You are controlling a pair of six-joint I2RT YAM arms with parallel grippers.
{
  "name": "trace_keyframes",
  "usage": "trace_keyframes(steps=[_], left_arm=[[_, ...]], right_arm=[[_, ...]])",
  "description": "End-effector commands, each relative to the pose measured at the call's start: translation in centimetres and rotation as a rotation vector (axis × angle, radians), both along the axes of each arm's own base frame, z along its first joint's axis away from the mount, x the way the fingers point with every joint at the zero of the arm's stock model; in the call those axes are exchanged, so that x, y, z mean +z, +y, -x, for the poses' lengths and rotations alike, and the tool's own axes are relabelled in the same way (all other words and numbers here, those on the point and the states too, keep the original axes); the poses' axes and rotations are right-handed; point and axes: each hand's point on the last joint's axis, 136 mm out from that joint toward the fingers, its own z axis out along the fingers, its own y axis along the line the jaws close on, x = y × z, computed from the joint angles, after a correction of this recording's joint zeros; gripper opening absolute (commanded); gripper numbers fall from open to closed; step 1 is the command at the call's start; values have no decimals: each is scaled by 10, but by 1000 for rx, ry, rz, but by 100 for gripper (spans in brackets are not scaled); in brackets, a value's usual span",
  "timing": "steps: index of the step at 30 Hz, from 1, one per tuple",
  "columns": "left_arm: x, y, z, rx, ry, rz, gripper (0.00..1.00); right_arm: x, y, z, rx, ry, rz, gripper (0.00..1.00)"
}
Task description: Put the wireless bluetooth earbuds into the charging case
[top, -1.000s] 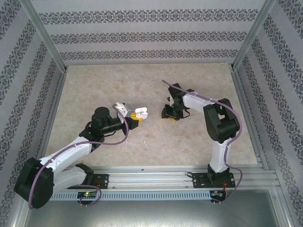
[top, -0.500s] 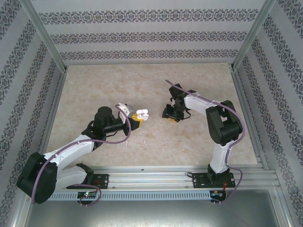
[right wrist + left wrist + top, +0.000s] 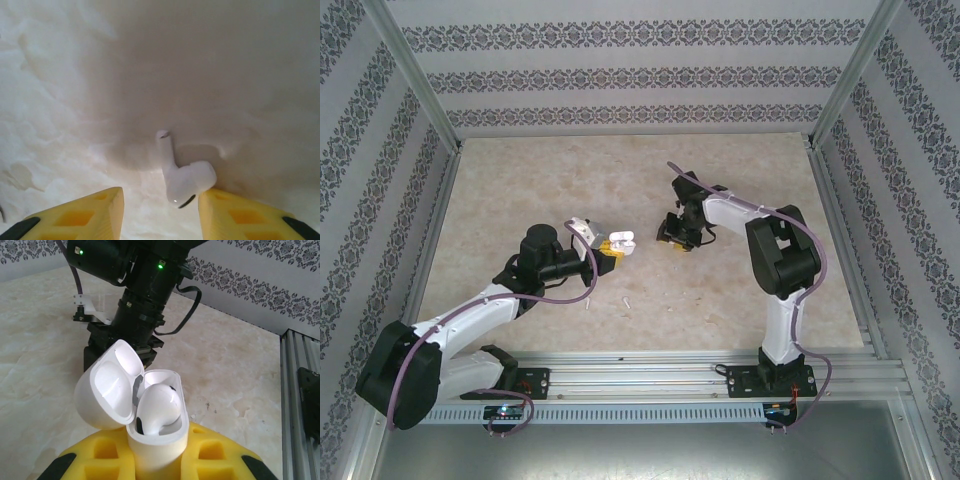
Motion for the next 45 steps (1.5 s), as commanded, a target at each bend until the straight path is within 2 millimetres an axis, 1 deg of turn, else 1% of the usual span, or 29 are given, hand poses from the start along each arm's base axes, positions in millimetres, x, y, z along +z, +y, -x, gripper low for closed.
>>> trace_keyframes(steps=[1,8,12,15,18,21,24,27,30,32,38,45], left_arm=[[16,0,0,-10,-48,15,0],[20,2,0,-5,-61,12,0],[19,2,0,-5,-60,8,0],[19,2,0,-4,-60,8,0],[18,2,1,-10,-57,9,0],[19,2,1,-8,-55,14,0],[18,1,0,-6,-53,20,0],[17,1,-2,-3,-51,25,0],[18,0,-2,-3,-52,32,0],[18,0,-2,-3,-51,33,0],[19,1,0,-5,-54,26,0],[19,1,0,-6,-49,34,0]], right_arm=[[2,5,-7,31,-1,30,44],[12,4,-27,82,-17,86,44],[24,-1,-33,113,-36,127,44],[29,-6,-38,133,-56,151,43],[31,-7,-46,176,-67,141,43],[29,-6,-57,239,-78,137,42],[20,-3,-67,286,-62,126,42],[12,3,-71,315,-47,106,42],[4,6,-69,337,-26,98,42],[1,6,-63,347,-13,97,42],[-2,7,-47,347,-2,76,42],[-5,2,-24,333,24,74,42]])
